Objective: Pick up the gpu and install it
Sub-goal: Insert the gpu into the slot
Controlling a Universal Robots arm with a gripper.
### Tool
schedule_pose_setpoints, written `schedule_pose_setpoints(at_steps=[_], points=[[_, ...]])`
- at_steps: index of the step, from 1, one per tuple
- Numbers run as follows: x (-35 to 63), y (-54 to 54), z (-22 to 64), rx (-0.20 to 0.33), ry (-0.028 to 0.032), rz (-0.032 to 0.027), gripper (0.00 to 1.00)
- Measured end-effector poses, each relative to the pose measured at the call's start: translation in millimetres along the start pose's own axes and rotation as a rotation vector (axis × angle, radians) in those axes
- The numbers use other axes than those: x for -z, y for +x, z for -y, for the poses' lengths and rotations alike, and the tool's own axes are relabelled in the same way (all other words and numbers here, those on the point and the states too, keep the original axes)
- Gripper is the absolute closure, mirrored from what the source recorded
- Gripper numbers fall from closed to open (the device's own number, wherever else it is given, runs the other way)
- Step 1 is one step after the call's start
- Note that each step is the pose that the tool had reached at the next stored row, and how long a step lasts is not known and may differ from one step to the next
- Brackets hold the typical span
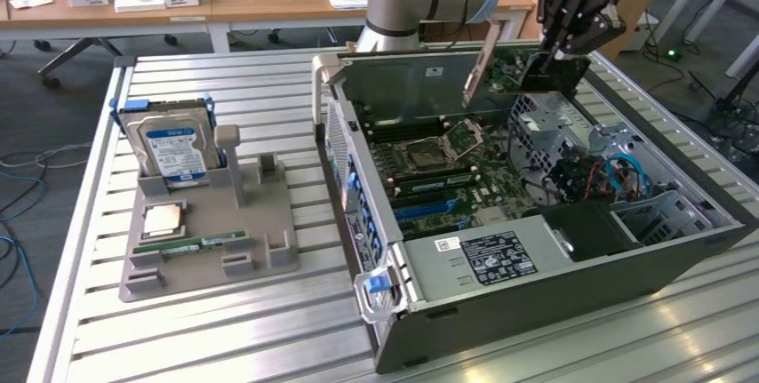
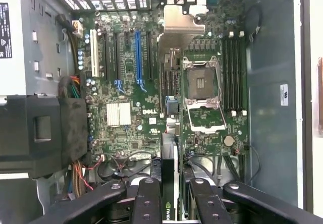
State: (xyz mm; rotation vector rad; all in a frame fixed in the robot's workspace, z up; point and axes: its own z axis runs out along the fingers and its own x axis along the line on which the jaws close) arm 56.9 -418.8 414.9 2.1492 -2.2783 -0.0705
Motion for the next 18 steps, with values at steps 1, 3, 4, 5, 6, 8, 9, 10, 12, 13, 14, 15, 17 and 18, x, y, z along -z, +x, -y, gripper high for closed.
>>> schedule_pose_setpoints(at_steps=[1,3,4,5,6,8,9,10,12,13,14,15,17,18], points=[[-0.4,0.0,-0.1,0.004,0.0039,0.0001,0.74],[-1.3,0.1,-0.2,0.014,0.0128,0.0002,0.74],[-1.8,0.1,-0.2,0.019,0.0175,0.0003,0.74],[-2.2,0.1,-0.2,0.024,0.0224,0.0004,0.74],[-2.8,0.1,-0.3,0.029,0.0275,0.0005,0.74],[-3.7,0.1,-0.4,0.038,0.0367,0.0007,0.74],[-4.1,0.1,-0.5,0.043,0.0402,0.0007,0.74],[-4.3,0.2,-0.9,0.046,0.0430,0.0006,0.74],[-4.6,0.3,-1.6,0.048,0.0444,0.0007,0.74],[-4.8,0.2,-1.8,0.048,0.0445,0.0008,0.74],[-5.0,0.2,-2.2,0.048,0.0446,0.0008,0.74],[-5.3,0.2,-2.8,0.048,0.0446,0.0008,0.74],[-5.5,0.4,-4.7,0.048,0.0446,0.0005,0.74],[-5.7,0.5,-5.9,0.048,0.0446,0.0005,0.74]])
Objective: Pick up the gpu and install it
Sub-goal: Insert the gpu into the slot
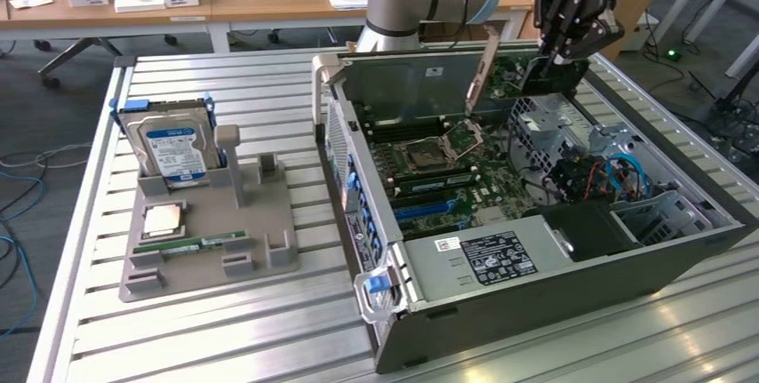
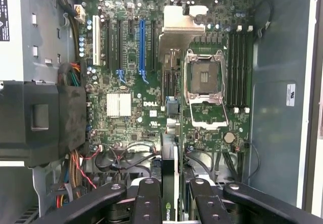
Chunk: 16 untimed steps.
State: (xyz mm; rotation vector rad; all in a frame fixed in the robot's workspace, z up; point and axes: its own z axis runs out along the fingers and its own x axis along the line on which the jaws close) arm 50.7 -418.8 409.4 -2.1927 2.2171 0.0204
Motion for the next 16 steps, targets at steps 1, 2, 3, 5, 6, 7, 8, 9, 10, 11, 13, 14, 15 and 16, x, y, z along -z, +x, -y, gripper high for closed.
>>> schedule_pose_setpoints(at_steps=[1,2,3,5,6,7,8,9,10,11,13,14,15,16], points=[[-0.1,0.0,-1.5,0.000,0.0001,0.0000,0.74],[-0.2,0.0,-3.0,0.000,0.0007,0.0000,0.74],[-0.2,0.0,-4.6,0.000,0.0012,-0.0001,0.74],[-0.4,-0.2,-7.6,0.000,0.0022,0.0000,0.74],[-0.5,-0.4,-9.2,0.000,0.0025,0.0000,0.74],[-0.6,-0.6,-10.5,0.000,0.0029,0.0001,0.74],[-0.7,-0.9,-11.6,0.000,0.0031,0.0000,0.74],[-0.7,-1.0,-12.3,0.000,0.0035,0.0000,0.74],[-0.7,-1.0,-12.5,0.000,0.0040,0.0004,0.74],[-0.7,-1.0,-12.5,0.000,0.0042,0.0006,0.74],[-0.7,-1.1,-12.5,0.000,0.0043,0.0006,0.74],[-0.7,-1.1,-12.5,0.000,0.0043,0.0006,0.74],[-0.7,-1.1,-12.5,0.000,0.0043,0.0006,0.74],[-0.7,-1.1,-12.6,0.000,0.0043,0.0005,0.74]])
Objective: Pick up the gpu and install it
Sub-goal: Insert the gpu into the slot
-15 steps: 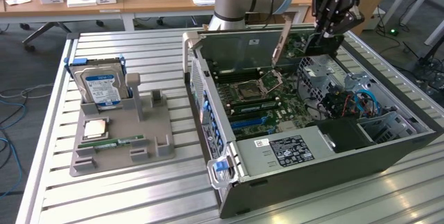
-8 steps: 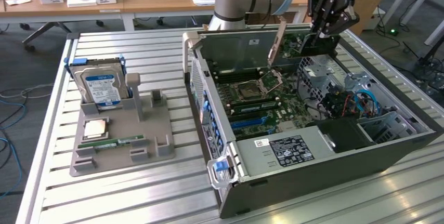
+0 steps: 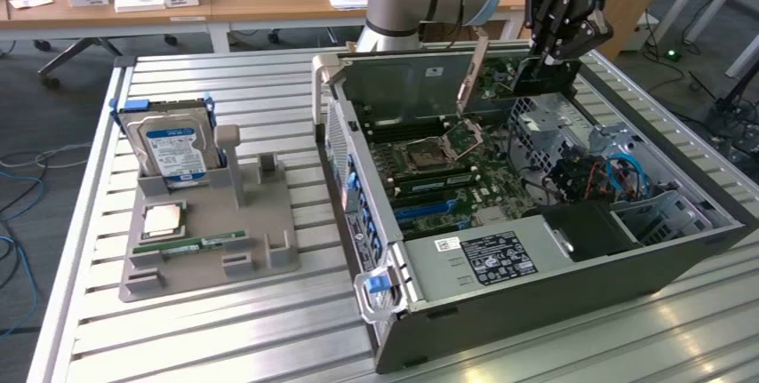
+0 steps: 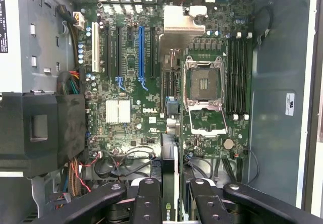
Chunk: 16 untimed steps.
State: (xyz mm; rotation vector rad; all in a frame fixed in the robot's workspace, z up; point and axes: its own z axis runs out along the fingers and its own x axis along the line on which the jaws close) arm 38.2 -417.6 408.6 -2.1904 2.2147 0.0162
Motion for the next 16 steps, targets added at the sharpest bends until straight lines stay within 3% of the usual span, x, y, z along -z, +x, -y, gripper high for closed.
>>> schedule_pose_setpoints(at_steps=[16], points=[[-5.8,-0.1,-7.2,0.000,0.0023,0.0008,0.74]])
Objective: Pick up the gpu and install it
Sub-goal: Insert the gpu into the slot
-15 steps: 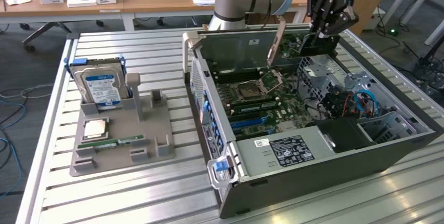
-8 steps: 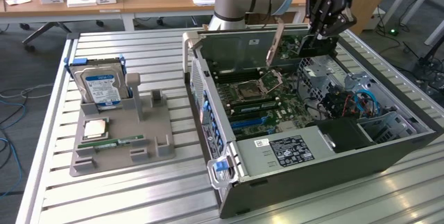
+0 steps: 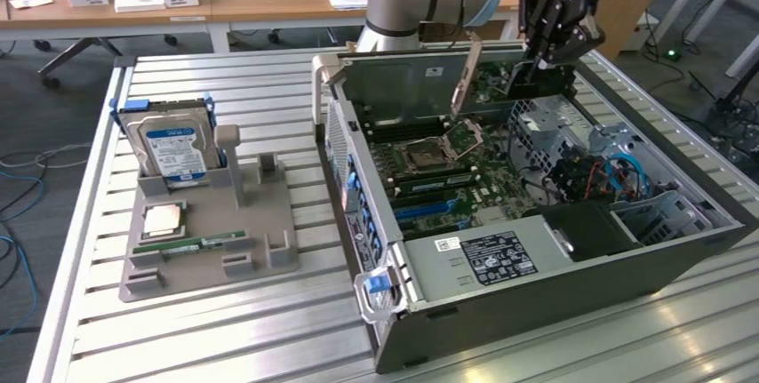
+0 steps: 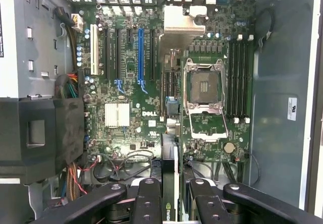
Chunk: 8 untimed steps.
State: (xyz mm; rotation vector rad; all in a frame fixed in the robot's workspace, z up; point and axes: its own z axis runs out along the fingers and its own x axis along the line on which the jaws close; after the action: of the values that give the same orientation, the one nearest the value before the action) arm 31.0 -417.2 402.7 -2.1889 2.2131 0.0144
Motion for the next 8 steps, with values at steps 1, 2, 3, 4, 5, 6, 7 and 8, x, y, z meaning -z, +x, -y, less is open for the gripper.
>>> schedule_pose_setpoints(at_steps=[1,2,3,4,5,6,7,8], points=[[-0.1,0.0,-0.9,0.000,0.0000,-0.0001,0.74],[-0.3,0.0,-1.9,0.000,0.0000,0.0000,0.74],[-0.6,0.0,-3.1,0.000,0.0000,0.0001,0.74],[-0.7,0.0,-4.3,0.000,0.0000,0.0001,0.74],[-0.9,0.0,-5.6,0.000,0.0000,-0.0001,0.74],[-1.0,0.1,-6.9,0.000,0.0000,0.0000,0.74],[-1.2,0.1,-8.1,0.000,0.0000,0.0000,0.74],[-1.4,0.1,-9.3,0.000,0.0000,0.0000,0.74]])
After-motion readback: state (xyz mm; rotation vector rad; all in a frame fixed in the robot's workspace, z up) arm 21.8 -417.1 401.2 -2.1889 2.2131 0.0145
